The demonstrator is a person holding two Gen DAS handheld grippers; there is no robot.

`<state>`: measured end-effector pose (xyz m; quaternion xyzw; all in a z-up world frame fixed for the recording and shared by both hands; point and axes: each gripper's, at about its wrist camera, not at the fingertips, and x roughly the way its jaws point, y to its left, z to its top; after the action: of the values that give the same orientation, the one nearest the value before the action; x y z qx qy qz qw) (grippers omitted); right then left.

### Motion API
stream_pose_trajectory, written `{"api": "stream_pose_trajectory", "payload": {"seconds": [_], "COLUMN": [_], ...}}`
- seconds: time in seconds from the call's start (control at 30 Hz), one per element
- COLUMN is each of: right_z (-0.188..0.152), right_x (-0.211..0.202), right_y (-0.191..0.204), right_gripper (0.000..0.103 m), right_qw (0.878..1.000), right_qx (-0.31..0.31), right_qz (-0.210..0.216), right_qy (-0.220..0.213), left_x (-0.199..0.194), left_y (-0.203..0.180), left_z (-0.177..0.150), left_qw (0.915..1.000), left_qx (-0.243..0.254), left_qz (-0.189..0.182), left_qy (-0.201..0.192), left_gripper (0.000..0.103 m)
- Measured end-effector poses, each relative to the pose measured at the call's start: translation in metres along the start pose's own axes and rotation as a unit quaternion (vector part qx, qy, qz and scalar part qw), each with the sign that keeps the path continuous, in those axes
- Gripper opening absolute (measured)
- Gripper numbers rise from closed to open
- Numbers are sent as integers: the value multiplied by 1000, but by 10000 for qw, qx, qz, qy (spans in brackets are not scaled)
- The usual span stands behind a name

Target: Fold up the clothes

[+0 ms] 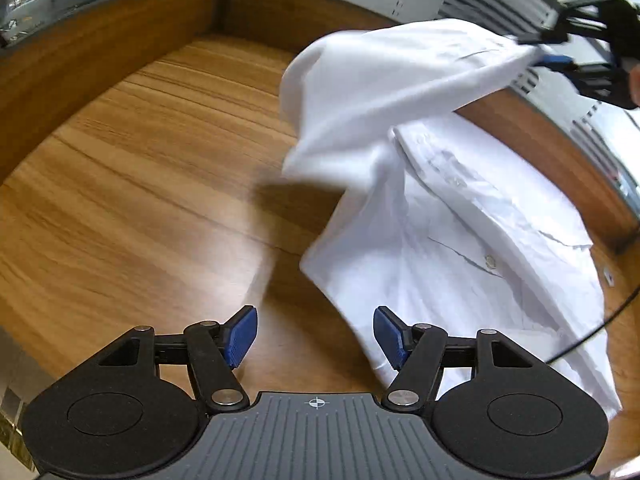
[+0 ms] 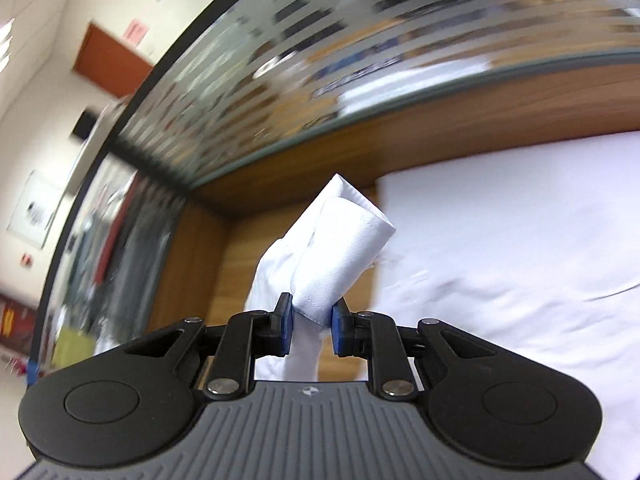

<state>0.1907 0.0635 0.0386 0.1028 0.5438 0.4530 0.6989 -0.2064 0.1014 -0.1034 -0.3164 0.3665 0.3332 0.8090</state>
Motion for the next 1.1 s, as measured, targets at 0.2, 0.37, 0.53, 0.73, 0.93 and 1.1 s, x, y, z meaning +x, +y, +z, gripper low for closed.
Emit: {"api": "stream_pose_trajectory", "payload": {"seconds": [0.2, 0.37, 0.53, 0.73, 0.93, 1.1], "right_z": [32, 55, 83, 88, 69, 59], "right_x": [-31, -55, -85, -93, -81, -72], "right_y": [-76, -129, -186, -257, -312, -326], "right_gripper": [21, 21, 21, 20, 20, 19], "right_qw": [9992, 9977, 9950, 9938, 9902, 9911], "right_qx": [196, 73, 26, 141, 237, 156], "right_qz": [-288, -531, -830, -1073, -1377, -1305], "right_qy": [-207, -405, -553, -269, 49, 200], "left_x": [28, 35, 35, 28, 38, 39], "left_y": [-36, -62, -78, -98, -106, -109], "left_z": [-3, -15, -32, -46, -42, -40], "left_qw": [9995, 9942, 9858, 9751, 9719, 9705], "left_qx": [4, 453, 827, 1311, 1321, 1332], "left_qz": [269, 953, 1456, 1787, 1941, 1993], "left_qy": [155, 198, 148, 65, 166, 254], "left_gripper": [53, 3, 4, 4, 6, 6]}}
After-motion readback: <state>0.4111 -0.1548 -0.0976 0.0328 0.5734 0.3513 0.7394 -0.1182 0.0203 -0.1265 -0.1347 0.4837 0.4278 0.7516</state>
